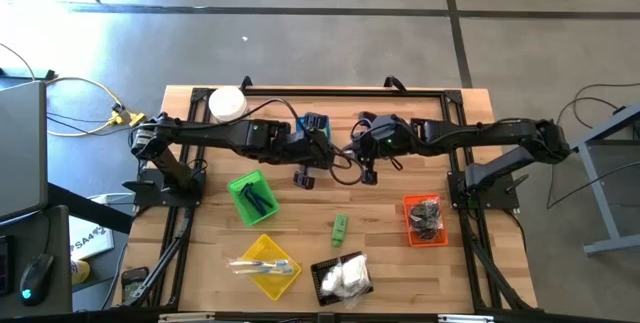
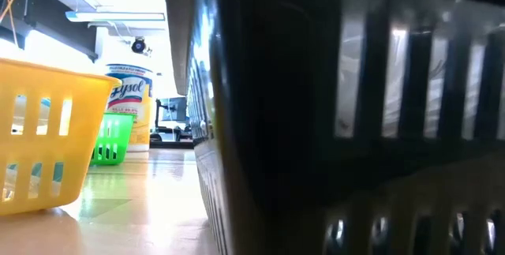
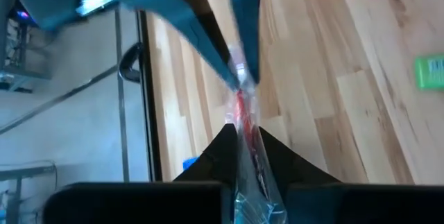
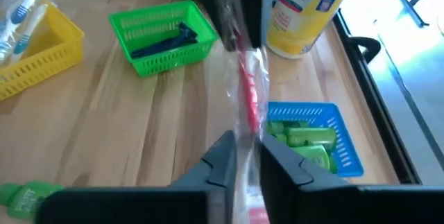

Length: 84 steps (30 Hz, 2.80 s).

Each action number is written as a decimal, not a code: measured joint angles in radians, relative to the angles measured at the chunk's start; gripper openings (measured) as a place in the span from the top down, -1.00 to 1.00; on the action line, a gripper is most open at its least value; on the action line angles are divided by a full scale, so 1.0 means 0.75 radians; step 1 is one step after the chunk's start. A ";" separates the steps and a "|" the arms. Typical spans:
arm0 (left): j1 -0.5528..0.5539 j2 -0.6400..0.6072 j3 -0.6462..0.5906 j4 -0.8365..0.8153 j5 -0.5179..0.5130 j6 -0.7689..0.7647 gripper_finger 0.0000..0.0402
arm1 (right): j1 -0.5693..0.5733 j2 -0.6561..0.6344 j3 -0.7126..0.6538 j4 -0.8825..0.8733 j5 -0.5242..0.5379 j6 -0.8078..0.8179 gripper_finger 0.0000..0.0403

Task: Pick & Place Travel size toiletries
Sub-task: Put the red toothbrush into the yellow bin

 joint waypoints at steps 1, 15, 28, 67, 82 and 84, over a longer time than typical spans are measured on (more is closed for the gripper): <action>0.000 -0.004 0.000 -0.019 -0.002 -0.005 0.90 | 0.005 -0.001 0.000 0.005 -0.002 0.000 0.73; -0.053 -0.248 -0.003 -0.310 0.122 -0.224 0.90 | 0.007 -0.241 -0.078 0.169 -0.174 -0.035 0.06; -0.551 -0.853 -0.507 -0.211 0.086 -0.880 0.90 | 0.006 -0.608 -0.495 0.428 -0.282 -0.042 0.47; -1.310 -0.789 -1.619 1.108 -0.240 -1.330 0.90 | -0.170 -1.392 -0.840 0.245 -0.477 0.076 0.98; -1.309 -0.584 -1.618 1.162 -0.270 -1.329 0.91 | -0.170 -1.391 -0.840 0.243 -0.461 0.076 0.98; -1.309 -0.584 -1.618 1.161 -0.269 -1.328 0.91 | -0.170 -1.391 -0.840 0.243 -0.460 0.076 0.98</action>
